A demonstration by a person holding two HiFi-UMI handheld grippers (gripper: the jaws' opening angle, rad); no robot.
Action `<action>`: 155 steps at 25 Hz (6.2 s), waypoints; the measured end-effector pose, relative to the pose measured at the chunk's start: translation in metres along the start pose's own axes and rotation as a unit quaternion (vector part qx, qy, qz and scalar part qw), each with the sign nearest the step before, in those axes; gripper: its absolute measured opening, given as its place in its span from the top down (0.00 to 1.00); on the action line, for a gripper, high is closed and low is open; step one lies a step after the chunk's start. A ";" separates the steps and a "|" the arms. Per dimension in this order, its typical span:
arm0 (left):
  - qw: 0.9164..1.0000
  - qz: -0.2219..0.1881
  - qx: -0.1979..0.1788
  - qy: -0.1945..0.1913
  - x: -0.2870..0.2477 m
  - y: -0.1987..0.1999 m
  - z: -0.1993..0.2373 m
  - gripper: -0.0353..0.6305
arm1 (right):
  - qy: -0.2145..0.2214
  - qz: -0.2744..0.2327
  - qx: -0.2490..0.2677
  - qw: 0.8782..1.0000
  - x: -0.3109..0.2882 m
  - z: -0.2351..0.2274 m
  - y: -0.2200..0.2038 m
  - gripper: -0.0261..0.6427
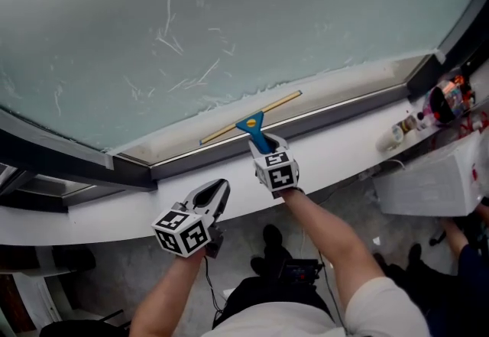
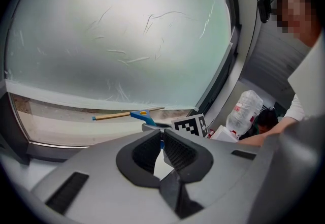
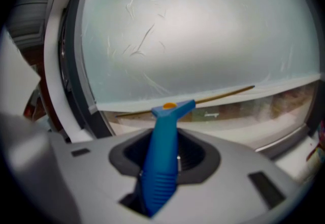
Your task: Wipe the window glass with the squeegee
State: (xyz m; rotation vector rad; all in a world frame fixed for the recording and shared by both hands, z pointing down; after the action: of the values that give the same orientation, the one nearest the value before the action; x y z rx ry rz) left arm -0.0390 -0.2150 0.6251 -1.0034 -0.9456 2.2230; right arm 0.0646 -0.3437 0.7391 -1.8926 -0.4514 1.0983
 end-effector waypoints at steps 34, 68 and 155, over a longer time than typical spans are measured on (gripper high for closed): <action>0.973 -0.171 -0.129 -0.082 0.133 0.117 -0.159 0.88 | -0.093 -0.121 0.032 0.988 0.317 -0.029 0.198 0.74; 0.905 -0.323 -0.270 -0.062 0.020 0.405 -0.345 0.88 | -0.018 -0.391 0.188 0.901 0.467 -0.102 0.663 0.74; 0.903 -0.309 -0.292 -0.065 0.006 0.395 -0.386 0.88 | -0.021 -0.396 0.129 0.909 0.462 -0.124 0.756 0.75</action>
State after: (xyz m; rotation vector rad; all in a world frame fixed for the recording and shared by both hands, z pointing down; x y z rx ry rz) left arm 0.1956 -0.3093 0.1345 -0.6430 -1.7708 1.5038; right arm 0.3350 -0.5156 -0.0957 -1.2502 -0.9442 0.6037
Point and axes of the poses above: the fingertips, and each gripper's own axes: x backward along the fingers, z to its left, y out of its top, the point moved 3 cm from there along x, backward along the fingers, and after that the axes turned 2 degrees about y, right-handed, at the moved point
